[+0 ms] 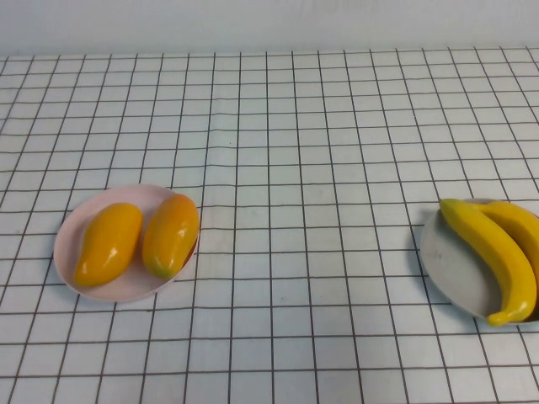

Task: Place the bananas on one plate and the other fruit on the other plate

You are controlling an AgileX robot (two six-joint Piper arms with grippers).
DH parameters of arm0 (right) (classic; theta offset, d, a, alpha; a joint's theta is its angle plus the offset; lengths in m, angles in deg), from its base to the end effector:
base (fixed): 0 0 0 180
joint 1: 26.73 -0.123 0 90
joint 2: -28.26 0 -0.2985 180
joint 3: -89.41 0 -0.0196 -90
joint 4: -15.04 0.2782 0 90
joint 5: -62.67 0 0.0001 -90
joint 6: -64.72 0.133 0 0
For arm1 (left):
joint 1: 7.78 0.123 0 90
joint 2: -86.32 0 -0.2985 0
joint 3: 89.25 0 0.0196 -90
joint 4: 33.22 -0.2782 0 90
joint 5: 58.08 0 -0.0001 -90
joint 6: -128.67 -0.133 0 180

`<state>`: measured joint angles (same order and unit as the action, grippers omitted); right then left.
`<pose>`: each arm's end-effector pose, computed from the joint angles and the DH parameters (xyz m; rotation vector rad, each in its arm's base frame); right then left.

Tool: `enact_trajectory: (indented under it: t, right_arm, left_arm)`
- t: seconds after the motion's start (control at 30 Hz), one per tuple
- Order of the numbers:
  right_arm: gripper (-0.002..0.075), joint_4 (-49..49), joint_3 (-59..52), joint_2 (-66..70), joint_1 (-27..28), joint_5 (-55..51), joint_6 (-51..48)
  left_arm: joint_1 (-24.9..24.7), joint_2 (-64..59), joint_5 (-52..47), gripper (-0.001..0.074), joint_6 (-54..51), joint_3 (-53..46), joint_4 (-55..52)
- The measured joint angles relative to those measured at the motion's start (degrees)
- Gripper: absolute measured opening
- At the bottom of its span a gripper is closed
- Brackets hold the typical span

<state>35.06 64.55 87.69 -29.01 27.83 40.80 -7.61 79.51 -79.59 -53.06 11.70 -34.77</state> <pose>0.2375 0.0355 0.3669 -0.2917 2.0226 0.1473 0.1066 0.0016 0.1582 0.0423 1.8736 0.0495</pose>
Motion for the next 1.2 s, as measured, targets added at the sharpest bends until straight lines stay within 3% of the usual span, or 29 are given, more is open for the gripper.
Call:
enact_trajectory:
  t: [0.17,0.4,0.57,0.9,1.2]
  right_arm:
    - [-0.0014,0.4,-11.1,-23.6,0.0,4.7,-2.1]
    - [-0.0014,-13.8,-20.0,-51.3,0.5,2.2,9.9]
    - [-0.0015,-17.7,-20.5,-53.0,0.5,-4.4,15.9]
    - [-0.0015,-18.2,-22.4,-53.0,0.5,-5.5,18.7]
    - [-0.0015,-18.1,-38.0,-53.0,0.5,13.0,19.1]
  left_arm:
    - [0.0,0.0,0.0,-0.0001,0.0,0.0,0.0]
    - [0.0,0.0,0.0,-0.0001,0.0,0.0,0.0]
    - [0.0,0.1,-0.1,-0.0001,0.0,0.0,0.0]
    - [0.0,0.1,-0.1,-0.0001,0.0,0.0,0.1]
    - [0.0,0.1,-0.1,-0.0001,0.0,0.0,0.1]
